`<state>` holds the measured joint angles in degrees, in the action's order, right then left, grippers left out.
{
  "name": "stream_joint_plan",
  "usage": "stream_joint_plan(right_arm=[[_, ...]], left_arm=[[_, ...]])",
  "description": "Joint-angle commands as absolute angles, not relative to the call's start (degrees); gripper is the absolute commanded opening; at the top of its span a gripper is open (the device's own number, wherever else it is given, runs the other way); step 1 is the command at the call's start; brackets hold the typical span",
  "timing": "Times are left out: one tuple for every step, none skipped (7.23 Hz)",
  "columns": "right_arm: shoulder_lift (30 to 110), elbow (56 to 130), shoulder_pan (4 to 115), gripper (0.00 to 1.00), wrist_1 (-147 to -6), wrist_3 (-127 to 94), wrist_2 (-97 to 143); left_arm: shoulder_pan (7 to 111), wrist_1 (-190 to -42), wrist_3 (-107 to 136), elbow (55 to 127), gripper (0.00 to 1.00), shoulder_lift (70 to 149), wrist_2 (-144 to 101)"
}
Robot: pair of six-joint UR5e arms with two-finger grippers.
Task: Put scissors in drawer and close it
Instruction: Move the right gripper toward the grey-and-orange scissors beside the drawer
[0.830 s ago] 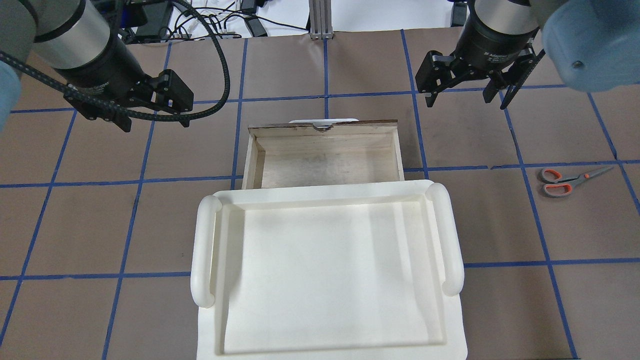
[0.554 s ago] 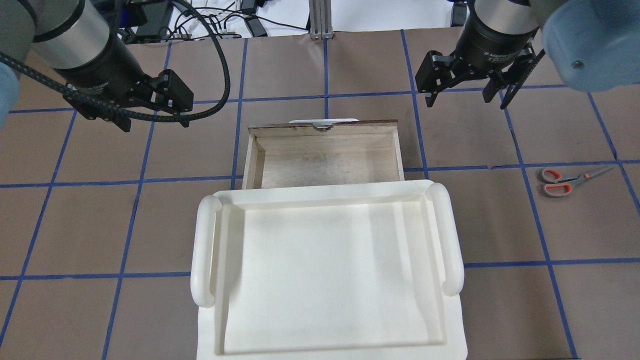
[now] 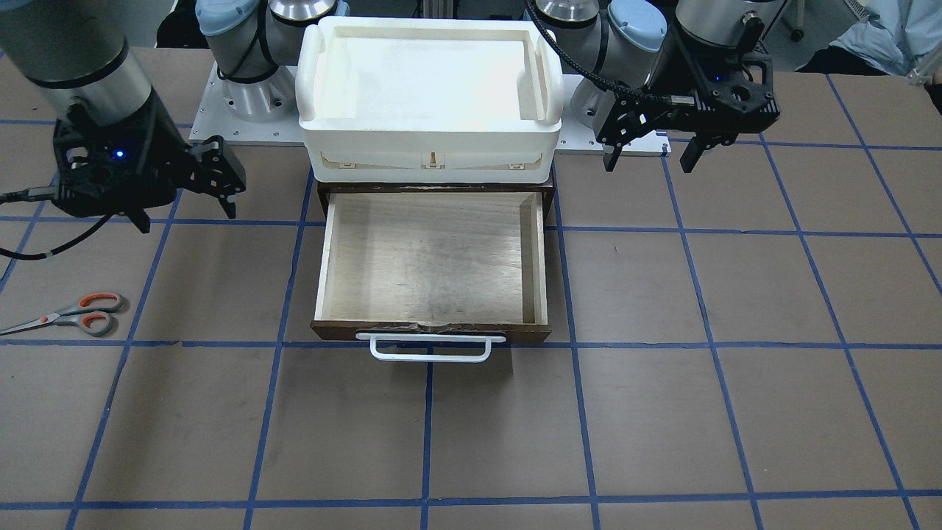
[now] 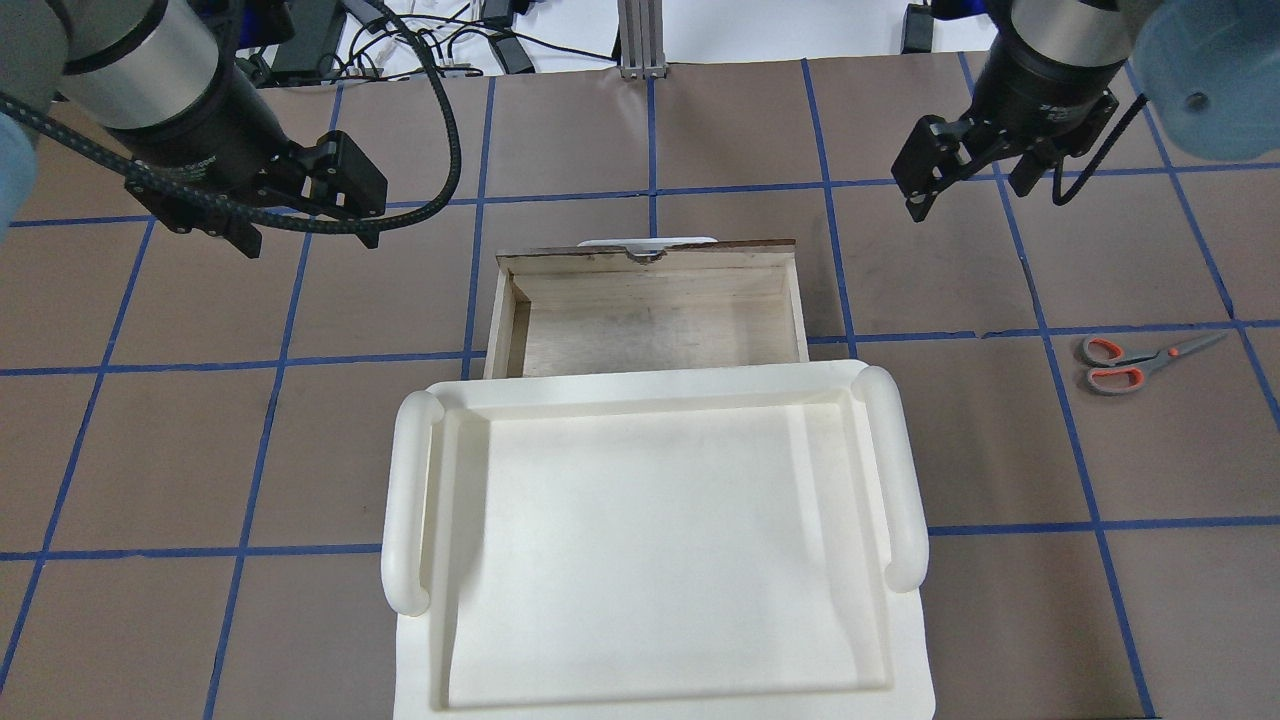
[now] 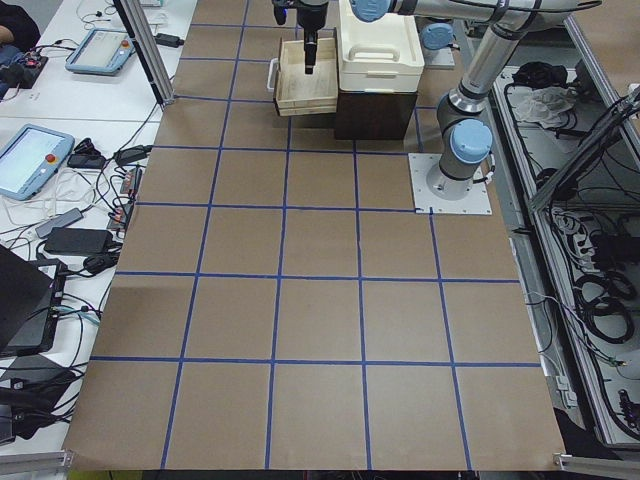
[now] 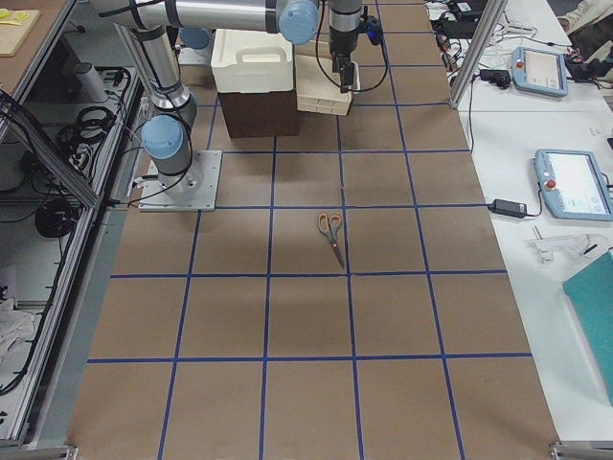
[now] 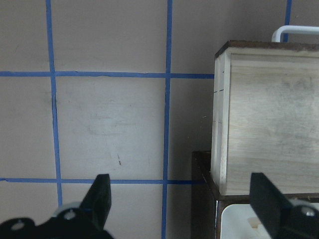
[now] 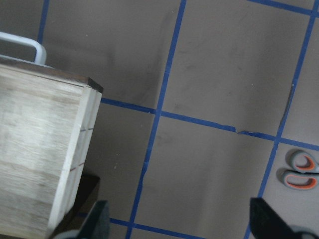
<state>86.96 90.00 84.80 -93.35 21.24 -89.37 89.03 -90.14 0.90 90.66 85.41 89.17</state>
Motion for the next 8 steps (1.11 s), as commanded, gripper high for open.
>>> stream_joint_plan(right_arm=[[85.0, 93.1, 81.8, 1.0, -94.6, 42.1, -94.0], [84.4, 93.9, 79.0, 1.0, -94.0, 47.9, -96.2], [83.9, 94.6, 75.3, 1.0, -94.0, 59.0, -95.5], [83.4, 95.8, 72.7, 1.0, -94.4, 69.6, -95.4], [82.3, 96.1, 70.7, 1.0, -94.3, 74.7, -96.0], [80.9, 96.2, 69.1, 1.0, -95.4, 78.6, -95.8], [80.5, 96.6, 69.0, 1.0, -100.3, 82.3, -95.9], [78.2, 99.6, 68.3, 1.0, -109.7, 90.7, -97.1]], left_arm=[[89.0, -90.3, 1.0, 90.7, 1.0, 85.3, 89.4], [89.0, -90.6, 0.9, 90.7, 1.0, 85.2, 89.5], [89.1, -90.6, 0.8, 90.7, 1.0, 85.3, 89.4], [89.1, -90.6, 0.8, 90.7, 1.0, 85.3, 89.4], [89.0, -90.6, 0.8, 90.9, 1.0, 85.4, 89.4], [89.0, -90.6, 0.9, 90.8, 1.0, 85.4, 89.6], [89.1, -90.6, 0.8, 90.8, 1.0, 85.4, 89.6], [89.1, -90.6, 0.8, 90.8, 1.0, 85.4, 89.5]])
